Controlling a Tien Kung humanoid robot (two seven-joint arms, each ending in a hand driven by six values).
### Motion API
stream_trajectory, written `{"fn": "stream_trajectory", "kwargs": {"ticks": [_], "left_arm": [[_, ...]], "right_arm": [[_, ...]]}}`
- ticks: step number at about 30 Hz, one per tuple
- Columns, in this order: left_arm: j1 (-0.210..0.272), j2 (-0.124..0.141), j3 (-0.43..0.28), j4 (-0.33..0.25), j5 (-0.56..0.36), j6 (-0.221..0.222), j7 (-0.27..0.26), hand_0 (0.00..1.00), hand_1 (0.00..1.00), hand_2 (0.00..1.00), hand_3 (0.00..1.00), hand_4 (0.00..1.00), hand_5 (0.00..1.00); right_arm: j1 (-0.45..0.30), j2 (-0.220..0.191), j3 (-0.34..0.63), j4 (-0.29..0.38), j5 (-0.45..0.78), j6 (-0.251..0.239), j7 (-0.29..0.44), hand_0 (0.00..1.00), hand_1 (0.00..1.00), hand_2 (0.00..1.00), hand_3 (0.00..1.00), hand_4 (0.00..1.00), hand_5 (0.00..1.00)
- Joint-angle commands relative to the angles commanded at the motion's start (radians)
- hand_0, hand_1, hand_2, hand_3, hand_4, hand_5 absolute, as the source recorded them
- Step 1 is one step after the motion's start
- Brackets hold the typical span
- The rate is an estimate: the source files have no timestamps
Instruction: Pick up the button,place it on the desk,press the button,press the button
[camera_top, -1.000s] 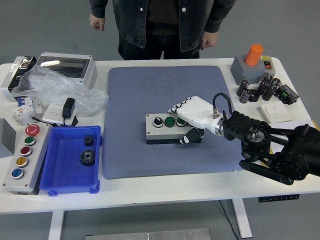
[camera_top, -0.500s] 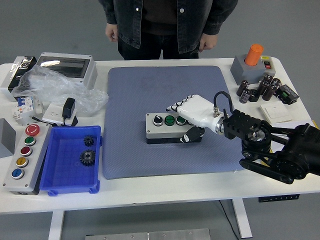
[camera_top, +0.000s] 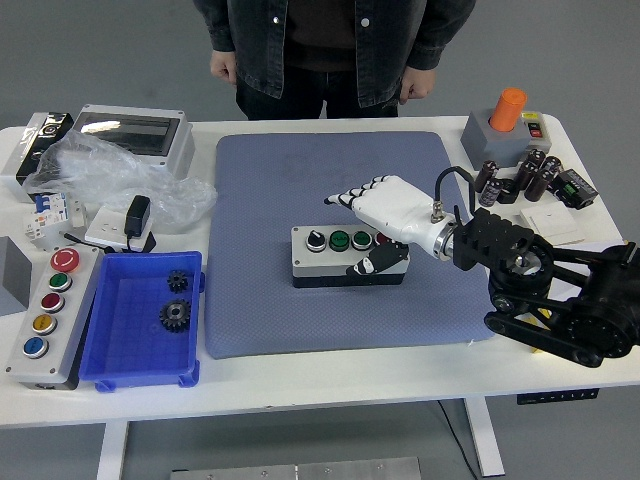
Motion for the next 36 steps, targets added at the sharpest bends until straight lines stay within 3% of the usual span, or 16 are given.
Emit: {"fn": "stream_trajectory", "kwargs": {"ticks": [7,9,13,15,19,20,25,26,31,32,36], "left_arm": [[0.002,0.002,0.001,0.000,-0.002,0.001,-0.003,0.681,0.721,0.645,0.645,0.667,0.415],[0.003,0.001,0.002,0.000,-0.002,0.001,-0.003,0.681,0.721,0.642,0.642,0.666,0.412],[0.005,-0.002,0.001,0.000,-0.002,0.001,-0.004,0.681,0.721,0.642,0.642,0.666,0.412],[0.005,-0.002,-0.001,0.000,-0.001,0.002,-0.004,0.681,0.722,0.642,0.642,0.664,0.413],[0.006,-0.002,-0.006,0.000,0.001,0.002,-0.005,0.681,0.722,0.642,0.642,0.664,0.413],[0.007,-0.002,-0.006,0.000,0.001,0.002,-0.005,0.681,0.722,0.640,0.642,0.663,0.413],[0.006,-0.002,-0.004,0.000,0.002,0.002,-0.005,0.681,0.722,0.640,0.642,0.663,0.413],[0.005,-0.002,-0.003,0.000,0.002,0.002,-0.005,0.681,0.722,0.640,0.641,0.662,0.412],[0.003,-0.002,-0.004,0.000,0.003,0.003,-0.005,0.681,0.722,0.640,0.641,0.662,0.412],[0.003,-0.002,-0.003,0.000,0.003,0.004,-0.005,0.681,0.722,0.640,0.642,0.661,0.411],[0.009,-0.001,0.002,0.001,-0.002,0.003,-0.003,0.681,0.722,0.640,0.642,0.661,0.411]], "right_arm": [[-0.106,-0.099,0.154,0.142,0.103,-0.011,0.014,0.718,0.738,0.821,0.931,0.998,0.529],[-0.148,-0.124,0.210,0.185,0.106,-0.021,0.004,0.719,0.737,0.819,0.928,0.998,0.587],[-0.239,-0.175,0.330,0.277,0.065,-0.041,-0.041,0.719,0.737,0.819,0.928,0.998,0.587],[-0.282,-0.200,0.387,0.320,0.027,-0.041,-0.076,0.721,0.736,0.802,0.925,0.998,0.636],[-0.356,-0.243,0.486,0.405,-0.041,-0.001,-0.154,0.721,0.736,0.802,0.925,0.998,0.636],[-0.364,-0.250,0.505,0.413,-0.047,0.015,-0.172,0.680,0.682,0.656,0.906,0.861,0.494],[-0.357,-0.266,0.493,0.413,-0.012,0.123,-0.270,0.680,0.682,0.656,0.906,0.861,0.494],[-0.349,-0.264,0.473,0.413,0.001,0.151,-0.293,0.477,0.468,0.263,0.871,0.437,0.077],[-0.328,-0.252,0.426,0.413,0.043,0.252,-0.354,0.477,0.468,0.263,0.871,0.437,0.077],[-0.327,-0.252,0.424,0.413,0.049,0.265,-0.359,0.444,0.399,0.221,0.881,0.422,0.004],[-0.331,-0.264,0.436,0.413,0.100,0.299,-0.364,0.444,0.399,0.221,0.881,0.422,0.004]]}}
